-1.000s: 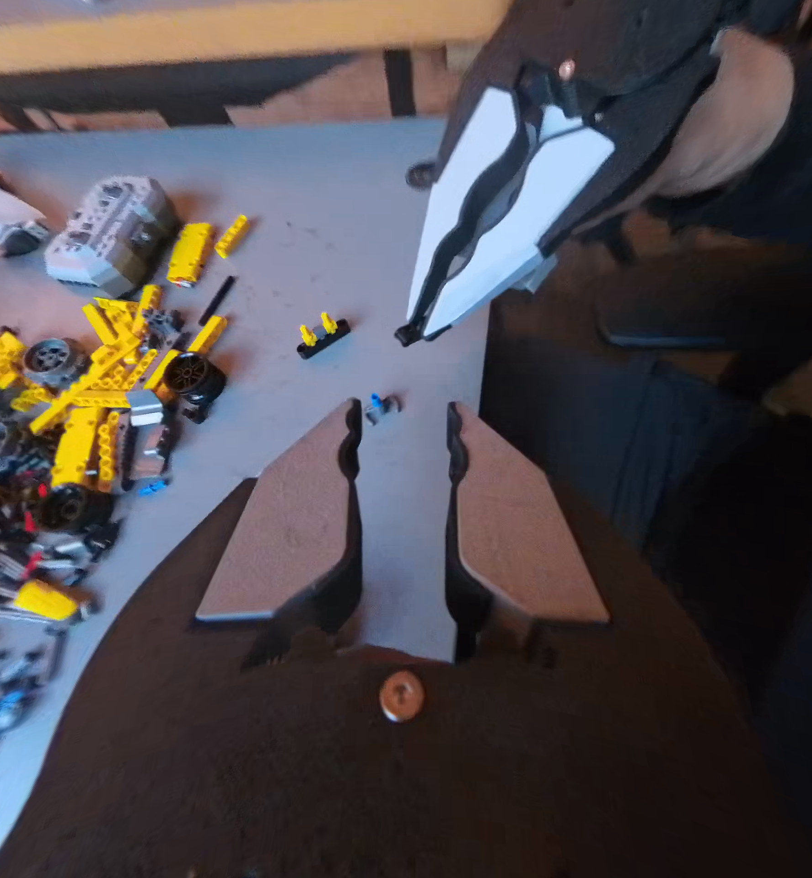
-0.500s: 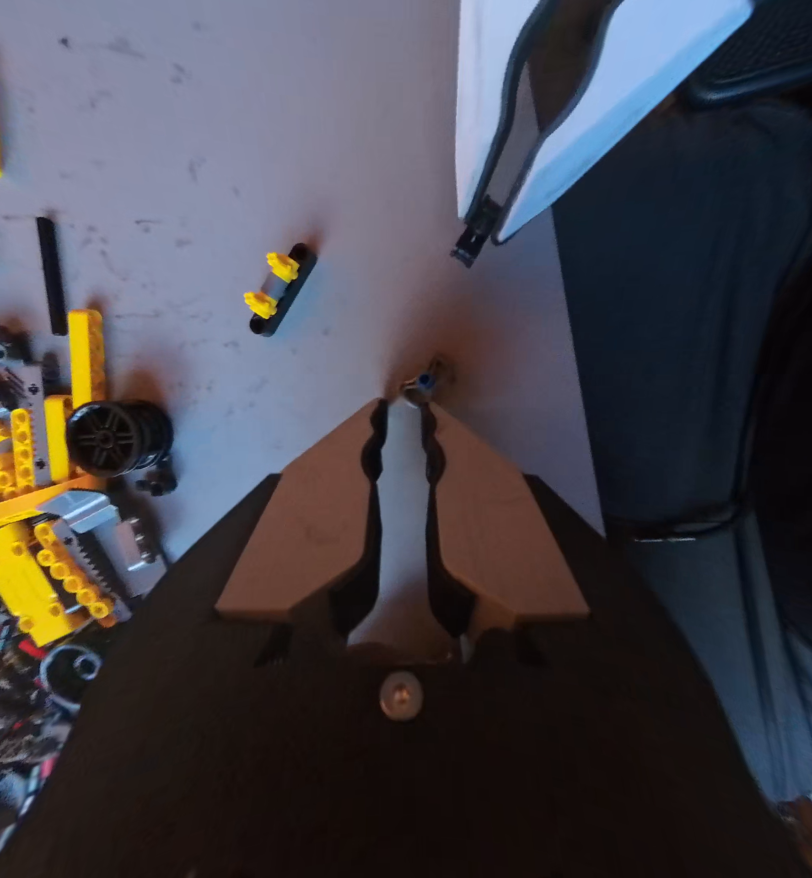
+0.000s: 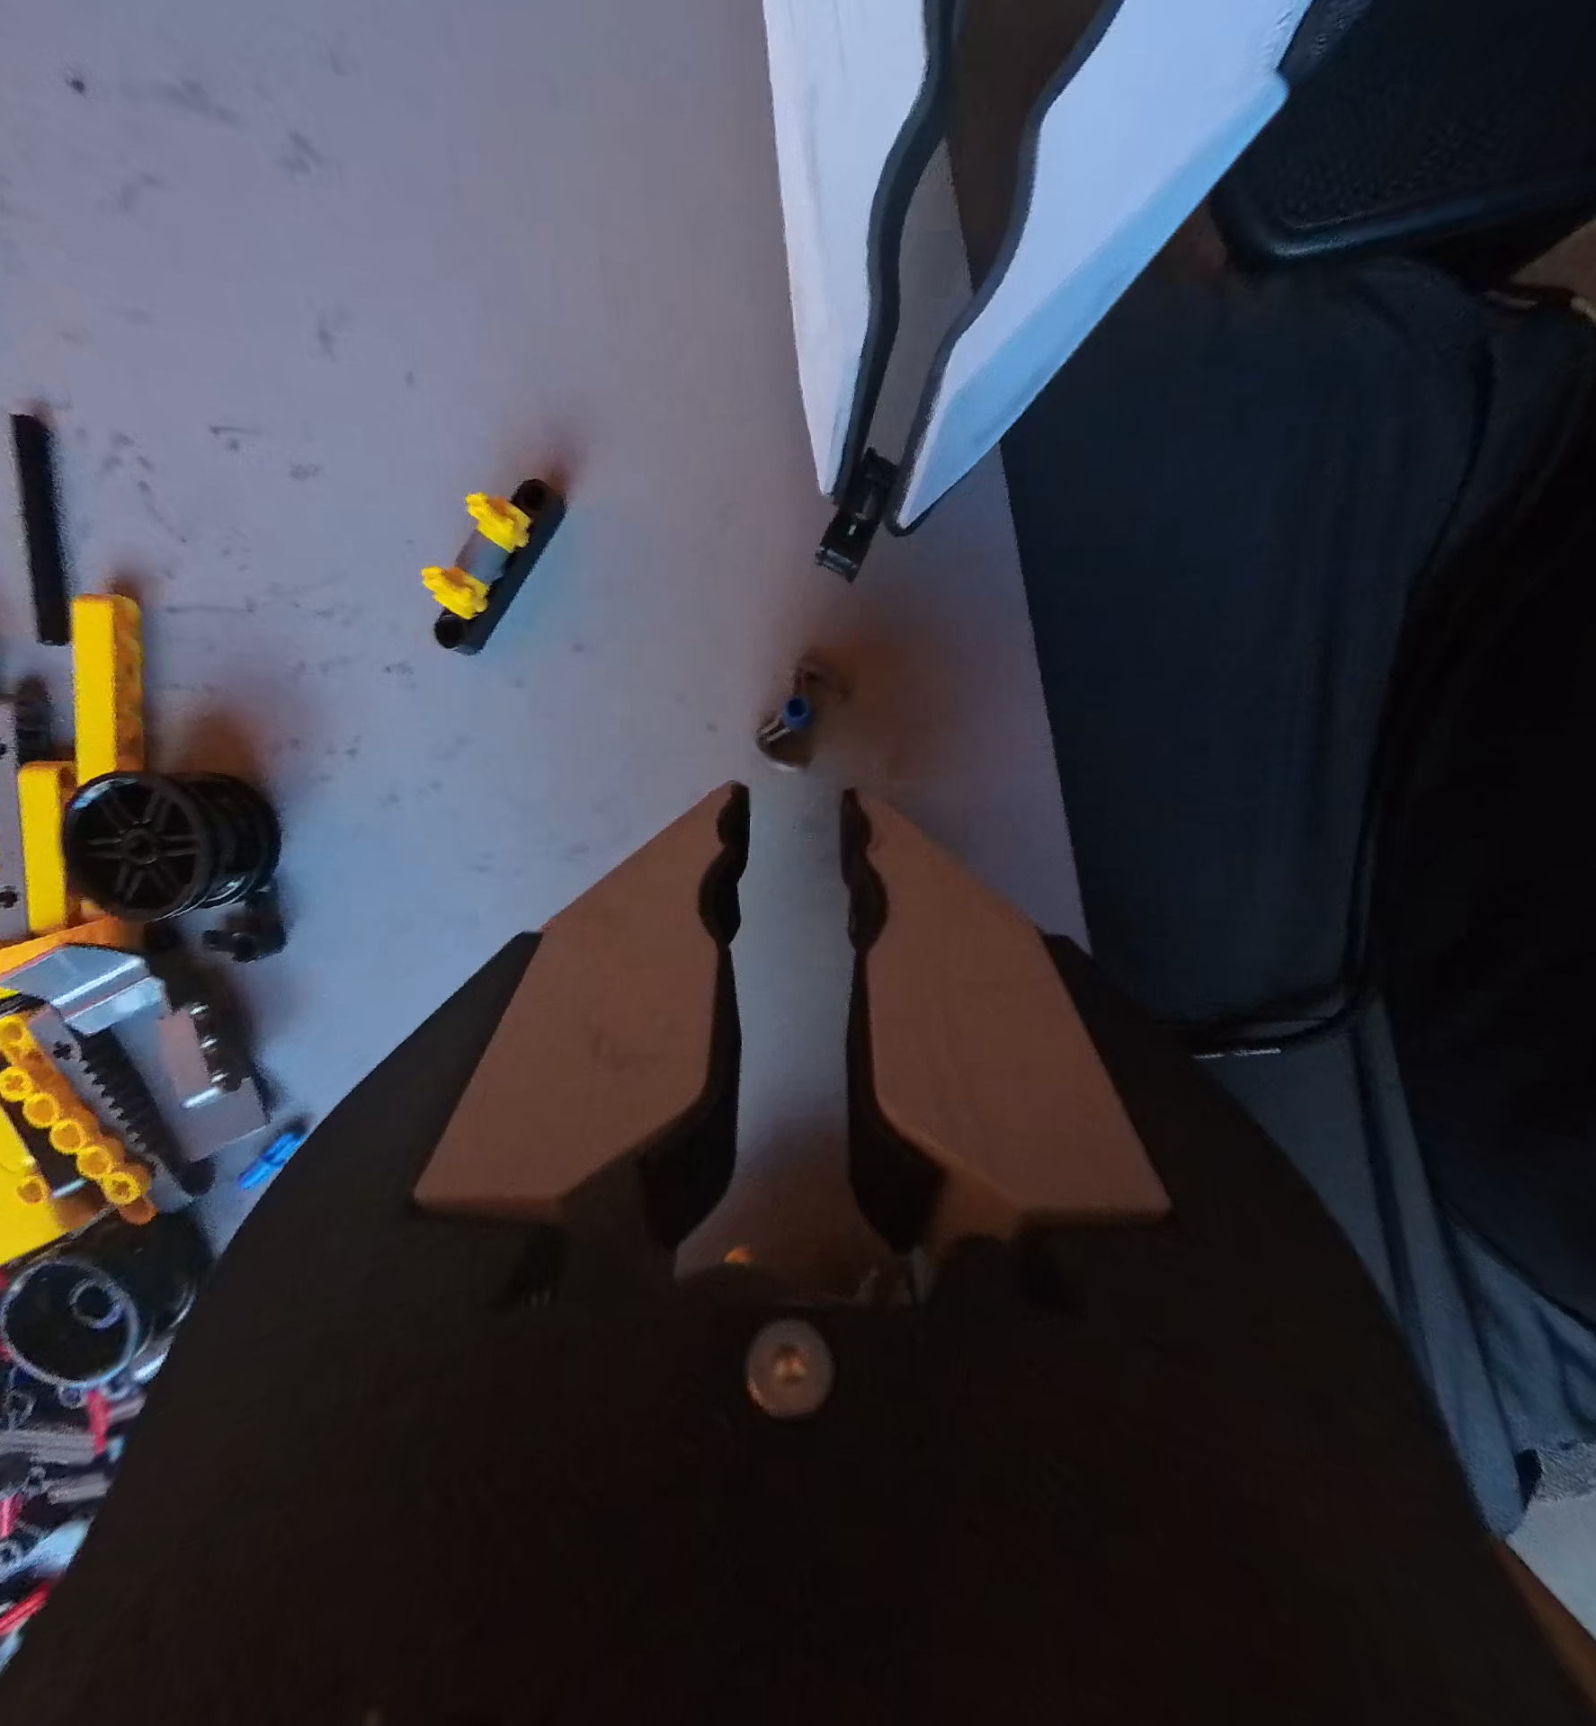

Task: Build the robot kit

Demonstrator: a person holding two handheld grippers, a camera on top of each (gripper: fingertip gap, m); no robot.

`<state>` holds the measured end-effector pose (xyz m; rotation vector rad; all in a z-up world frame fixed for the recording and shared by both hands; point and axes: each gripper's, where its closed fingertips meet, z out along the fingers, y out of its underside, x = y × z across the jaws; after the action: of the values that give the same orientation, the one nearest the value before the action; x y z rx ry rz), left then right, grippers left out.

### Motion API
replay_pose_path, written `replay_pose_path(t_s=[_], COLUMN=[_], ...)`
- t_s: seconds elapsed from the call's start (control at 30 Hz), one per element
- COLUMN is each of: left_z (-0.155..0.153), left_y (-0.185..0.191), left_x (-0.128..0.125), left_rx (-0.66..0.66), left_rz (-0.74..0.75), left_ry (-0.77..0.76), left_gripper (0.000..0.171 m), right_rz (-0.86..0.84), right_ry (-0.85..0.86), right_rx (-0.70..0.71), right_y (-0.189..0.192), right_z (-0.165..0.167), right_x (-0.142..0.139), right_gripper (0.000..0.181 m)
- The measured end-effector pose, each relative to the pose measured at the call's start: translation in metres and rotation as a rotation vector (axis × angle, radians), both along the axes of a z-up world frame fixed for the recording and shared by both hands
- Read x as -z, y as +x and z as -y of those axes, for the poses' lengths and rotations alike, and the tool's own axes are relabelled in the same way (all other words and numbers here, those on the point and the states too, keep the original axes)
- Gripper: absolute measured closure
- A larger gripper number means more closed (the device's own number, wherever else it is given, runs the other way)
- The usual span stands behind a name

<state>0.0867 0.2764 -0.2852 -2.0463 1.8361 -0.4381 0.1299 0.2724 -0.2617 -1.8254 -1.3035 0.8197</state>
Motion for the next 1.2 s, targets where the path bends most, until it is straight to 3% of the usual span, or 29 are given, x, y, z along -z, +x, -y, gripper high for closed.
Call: replay_pose_path(t_s=[0.3, 0.4, 0.53, 0.67, 0.73, 0.8, 0.9, 1.03, 1.2], left_z=[0.000, -0.003, -0.008, 0.012, 0.019, 0.027, 0.045, 0.050, 0.046], left_y=[0.007, 0.005, -0.019, -0.052, -0.085, -0.126, -0.168, -0.199, -0.202], left_x=[-0.022, -0.025, -0.037, -0.067, -0.072, -0.071, -0.066, -0.038, -0.019], left_rx=[0.058, 0.080, -0.113, -0.290, -0.419, -0.562, -0.732, -0.836, -0.785], left_rz=[0.107, 0.082, -0.012, 0.030, -0.012, -0.080, -0.069, -0.041, -0.085], left_ry=[0.066, 0.094, 0.059, 0.093, 0.169, 0.245, 0.226, 0.092, 0.048], left_gripper=[0.155, 0.156, 0.155, 0.143, 0.125, 0.083, 0.089, 0.086, 0.076], right_rz=[0.092, 0.144, 0.158, 0.121, 0.104, 0.095, 0.081, 0.054, 0.050], right_ry=[0.119, 0.153, 0.139, 0.111, 0.095, 0.086, 0.084, 0.079, 0.097], right_rx=[-0.048, -0.055, -0.025, 0.008, 0.017, 0.020, 0.014, -0.007, -0.016], right_y=[-0.016, -0.019, -0.009, 0.004, 0.008, 0.009, 0.007, 0.000, -0.002], right_z=[-0.002, -0.004, -0.009, -0.011, -0.012, -0.012, -0.012, -0.008, -0.004], right_x=[-0.007, -0.003, 0.000, -0.002, -0.001, 0.000, -0.001, -0.007, -0.013], right_gripper=[0.175, 0.174, 0.175, 0.175, 0.175, 0.175, 0.175, 0.175, 0.175])
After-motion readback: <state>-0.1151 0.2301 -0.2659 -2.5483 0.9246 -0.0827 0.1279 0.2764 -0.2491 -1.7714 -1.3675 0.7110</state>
